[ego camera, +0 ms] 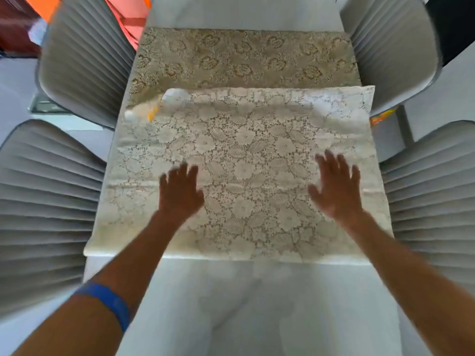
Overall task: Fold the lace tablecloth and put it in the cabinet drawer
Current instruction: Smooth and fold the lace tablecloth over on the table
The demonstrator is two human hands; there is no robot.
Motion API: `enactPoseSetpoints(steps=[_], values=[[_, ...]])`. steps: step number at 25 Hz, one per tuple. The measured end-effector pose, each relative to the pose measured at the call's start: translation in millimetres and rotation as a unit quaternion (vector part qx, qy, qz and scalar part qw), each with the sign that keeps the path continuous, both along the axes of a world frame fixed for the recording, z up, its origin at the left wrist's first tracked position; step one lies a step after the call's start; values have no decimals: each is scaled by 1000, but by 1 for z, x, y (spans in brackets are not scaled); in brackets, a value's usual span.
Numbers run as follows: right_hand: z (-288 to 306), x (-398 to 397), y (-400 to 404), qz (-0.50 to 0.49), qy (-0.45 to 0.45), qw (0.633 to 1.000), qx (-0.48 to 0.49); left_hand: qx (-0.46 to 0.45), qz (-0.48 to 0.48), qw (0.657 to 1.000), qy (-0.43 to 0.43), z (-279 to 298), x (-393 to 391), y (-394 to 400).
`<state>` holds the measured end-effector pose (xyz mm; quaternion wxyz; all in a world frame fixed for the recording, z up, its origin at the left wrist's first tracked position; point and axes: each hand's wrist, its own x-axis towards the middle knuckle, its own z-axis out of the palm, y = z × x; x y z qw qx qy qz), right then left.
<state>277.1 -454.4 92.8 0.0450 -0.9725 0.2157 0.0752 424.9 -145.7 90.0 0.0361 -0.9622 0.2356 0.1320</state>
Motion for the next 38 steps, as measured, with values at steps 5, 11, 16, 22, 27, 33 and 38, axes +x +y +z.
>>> enactPoseSetpoints(steps=[5, 11, 16, 22, 27, 33, 38], values=[[-41, -117, 81, 58, 67, 995, 56, -59, -53, 992, 100, -26, -109, 65], [-58, -139, 103, 30, 79, 988, -131, 7, -147, 989, 32, -43, -116, 85], [-57, -136, 108, 50, 47, 987, -144, 1, -143, 989, 20, -46, -120, 86], [-36, -215, 141, 64, 31, 992, -104, 61, -117, 990, 41, -33, -196, 118], [-23, -291, 165, 65, 93, 993, -39, 112, -54, 987, 97, -33, -280, 146], [-11, -304, 160, 80, 143, 986, 19, 78, -13, 982, 173, -9, -296, 143], [20, -217, 122, 69, 85, 994, 7, -35, 32, 991, 124, 30, -221, 101]])
